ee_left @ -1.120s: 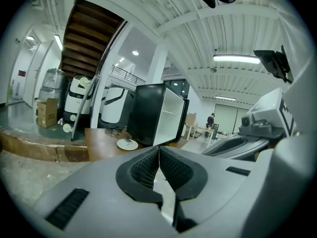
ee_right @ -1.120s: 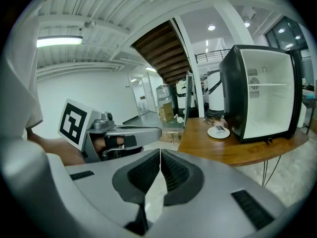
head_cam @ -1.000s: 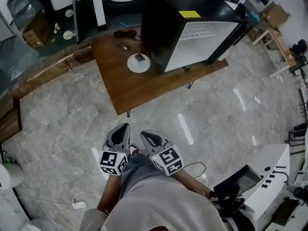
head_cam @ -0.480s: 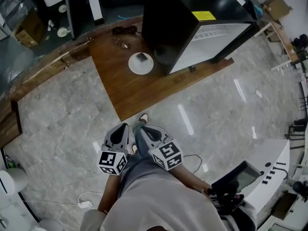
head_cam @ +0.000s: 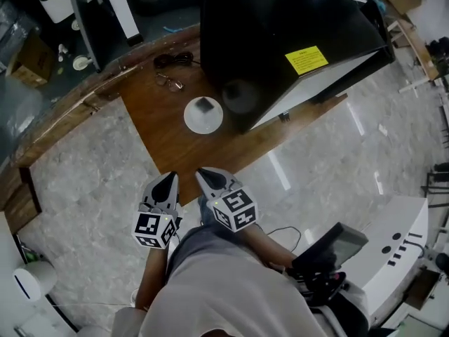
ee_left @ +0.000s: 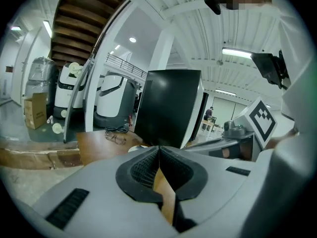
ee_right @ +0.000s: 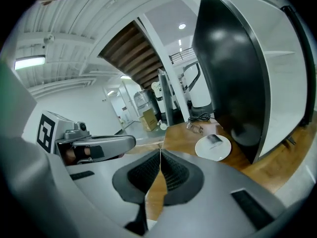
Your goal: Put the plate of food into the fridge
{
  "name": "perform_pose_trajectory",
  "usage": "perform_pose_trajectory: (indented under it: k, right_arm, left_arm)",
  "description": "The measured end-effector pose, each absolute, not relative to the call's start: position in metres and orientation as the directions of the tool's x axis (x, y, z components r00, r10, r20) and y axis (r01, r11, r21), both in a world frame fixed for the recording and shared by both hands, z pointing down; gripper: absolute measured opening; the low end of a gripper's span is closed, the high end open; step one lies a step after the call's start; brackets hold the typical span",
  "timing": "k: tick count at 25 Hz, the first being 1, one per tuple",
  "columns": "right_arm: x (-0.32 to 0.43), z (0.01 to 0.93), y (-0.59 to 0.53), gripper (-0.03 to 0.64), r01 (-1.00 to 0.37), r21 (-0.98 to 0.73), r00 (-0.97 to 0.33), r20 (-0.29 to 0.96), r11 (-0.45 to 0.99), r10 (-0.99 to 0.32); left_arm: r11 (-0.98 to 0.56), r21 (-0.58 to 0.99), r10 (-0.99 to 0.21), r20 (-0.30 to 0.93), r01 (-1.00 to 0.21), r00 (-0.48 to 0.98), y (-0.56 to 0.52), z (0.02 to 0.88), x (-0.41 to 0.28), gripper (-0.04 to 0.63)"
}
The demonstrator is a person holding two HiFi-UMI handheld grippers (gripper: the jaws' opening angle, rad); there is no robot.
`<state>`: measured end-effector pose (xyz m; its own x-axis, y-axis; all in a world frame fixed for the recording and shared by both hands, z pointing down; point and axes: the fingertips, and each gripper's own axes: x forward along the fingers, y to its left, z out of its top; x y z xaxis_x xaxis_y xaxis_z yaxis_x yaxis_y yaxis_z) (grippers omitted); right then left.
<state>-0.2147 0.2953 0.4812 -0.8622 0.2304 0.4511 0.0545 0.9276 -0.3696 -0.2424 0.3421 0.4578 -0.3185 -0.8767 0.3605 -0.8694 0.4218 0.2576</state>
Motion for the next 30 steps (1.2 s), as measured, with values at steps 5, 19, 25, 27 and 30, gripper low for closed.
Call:
perform_pose_trajectory:
  k: [5, 19, 25, 27, 30]
  right_arm:
    - [-0.257, 0.535, 0.239, 0.018, -0.042, -0.454, -0.844, 0.493, 0.89, 0.211]
    - [-0.281, 0.653, 0.136, 0.02, -0.441, -0.578, -0.76, 0.647, 0.686, 0.057]
    - [-0.293, 0.666, 0.095, 0.021, -0.592, -0.553, -0.727, 0.681, 0.586, -0.091]
    - [-0.302, 0.67, 0.09, 0.049, -0.611, -0.567, -0.726, 0.679, 0.552, -0.107]
    - [-0.31, 0.677, 0.087, 0.156, -0.651, -0.6, -0.722, 0.679, 0.465, -0.133]
  left_arm:
    - [0.406, 0.24, -0.862, 0.422, -0.882, -0.282, 0.29, 0.483, -0.291, 0.02]
    - [0.145, 0.224, -0.777, 0.628, -0.964, 0.029, 0.16, 0.596, -0.389, 0.021]
    - [0.016, 0.295, -0.699, 0.686, -0.955, 0.2, 0.119, 0.634, -0.435, 0.021]
    - [-0.036, 0.284, -0.642, 0.728, -0.958, 0.24, 0.107, 0.65, -0.446, 0.021]
    - [-0.109, 0.288, -0.58, 0.759, -0.951, 0.297, 0.092, 0.666, -0.454, 0.021]
